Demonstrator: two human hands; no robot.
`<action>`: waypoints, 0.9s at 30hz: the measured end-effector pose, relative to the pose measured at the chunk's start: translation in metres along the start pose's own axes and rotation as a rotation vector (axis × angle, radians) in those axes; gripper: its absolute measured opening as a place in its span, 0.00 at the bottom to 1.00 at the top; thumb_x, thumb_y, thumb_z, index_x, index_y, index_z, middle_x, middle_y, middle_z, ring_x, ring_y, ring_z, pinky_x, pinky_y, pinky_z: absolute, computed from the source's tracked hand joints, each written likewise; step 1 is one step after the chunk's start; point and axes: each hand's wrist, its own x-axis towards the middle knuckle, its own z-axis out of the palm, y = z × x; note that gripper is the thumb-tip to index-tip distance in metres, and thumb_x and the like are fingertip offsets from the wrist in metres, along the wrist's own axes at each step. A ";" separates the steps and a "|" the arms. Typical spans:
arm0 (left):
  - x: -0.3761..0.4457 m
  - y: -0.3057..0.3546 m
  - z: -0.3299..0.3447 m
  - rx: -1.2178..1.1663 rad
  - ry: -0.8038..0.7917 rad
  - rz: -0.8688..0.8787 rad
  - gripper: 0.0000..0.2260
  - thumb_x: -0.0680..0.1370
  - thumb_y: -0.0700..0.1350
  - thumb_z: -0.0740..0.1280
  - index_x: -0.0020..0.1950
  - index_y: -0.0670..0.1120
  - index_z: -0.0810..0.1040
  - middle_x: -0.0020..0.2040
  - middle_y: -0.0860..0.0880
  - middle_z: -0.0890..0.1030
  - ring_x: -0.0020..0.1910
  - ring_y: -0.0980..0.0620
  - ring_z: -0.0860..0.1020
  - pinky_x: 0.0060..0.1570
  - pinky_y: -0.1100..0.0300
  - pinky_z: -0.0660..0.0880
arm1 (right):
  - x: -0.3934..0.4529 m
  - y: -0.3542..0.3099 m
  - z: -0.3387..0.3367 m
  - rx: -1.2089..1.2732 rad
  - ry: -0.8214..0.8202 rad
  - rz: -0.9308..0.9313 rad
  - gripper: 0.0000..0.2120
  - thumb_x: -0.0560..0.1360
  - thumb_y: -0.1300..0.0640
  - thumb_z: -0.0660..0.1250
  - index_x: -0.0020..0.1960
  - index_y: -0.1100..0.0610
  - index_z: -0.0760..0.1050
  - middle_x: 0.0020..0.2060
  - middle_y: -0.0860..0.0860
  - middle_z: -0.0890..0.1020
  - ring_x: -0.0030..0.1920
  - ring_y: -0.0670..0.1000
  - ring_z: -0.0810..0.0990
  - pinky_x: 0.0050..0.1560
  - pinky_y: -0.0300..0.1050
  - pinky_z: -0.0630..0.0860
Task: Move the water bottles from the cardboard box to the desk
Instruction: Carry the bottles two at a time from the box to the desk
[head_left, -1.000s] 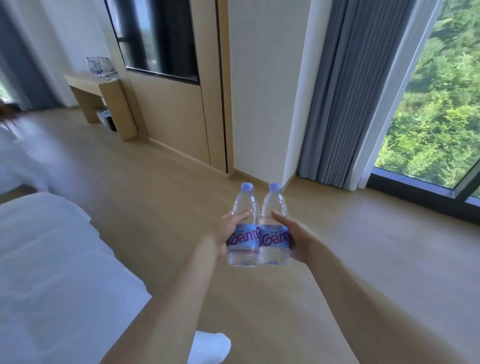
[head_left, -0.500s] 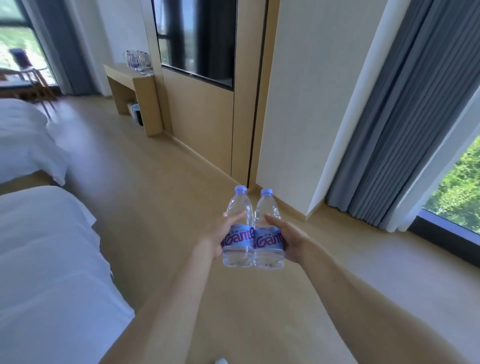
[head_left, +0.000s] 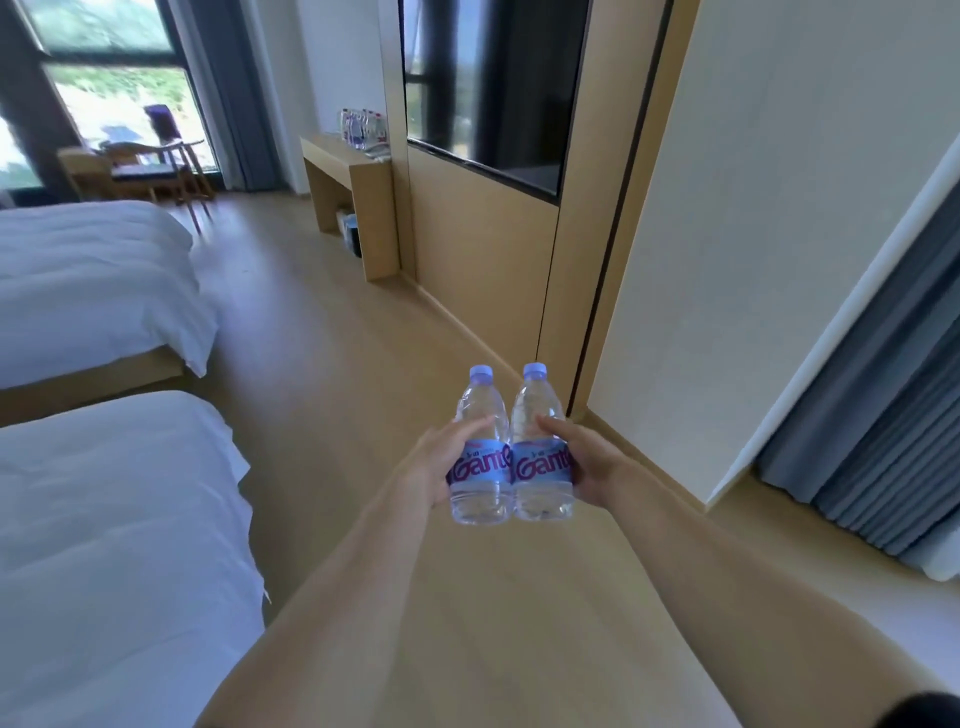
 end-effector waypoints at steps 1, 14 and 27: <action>0.010 0.005 -0.006 -0.004 0.021 0.000 0.20 0.74 0.47 0.76 0.61 0.39 0.78 0.53 0.37 0.84 0.49 0.38 0.85 0.50 0.41 0.82 | 0.014 -0.006 0.004 -0.005 -0.009 -0.002 0.19 0.79 0.49 0.68 0.64 0.60 0.76 0.50 0.60 0.86 0.48 0.58 0.87 0.44 0.51 0.83; 0.194 0.102 -0.074 -0.064 0.297 0.098 0.12 0.76 0.44 0.73 0.56 0.42 0.77 0.43 0.40 0.84 0.40 0.40 0.84 0.47 0.40 0.81 | 0.248 -0.110 0.049 -0.076 -0.211 0.084 0.19 0.80 0.50 0.67 0.64 0.62 0.76 0.46 0.60 0.86 0.44 0.57 0.87 0.38 0.48 0.83; 0.352 0.209 -0.126 -0.137 0.348 0.156 0.08 0.78 0.45 0.72 0.52 0.41 0.79 0.42 0.39 0.84 0.38 0.40 0.84 0.43 0.45 0.82 | 0.445 -0.220 0.092 -0.117 -0.401 0.121 0.23 0.80 0.49 0.67 0.70 0.62 0.73 0.58 0.64 0.83 0.52 0.62 0.85 0.46 0.52 0.83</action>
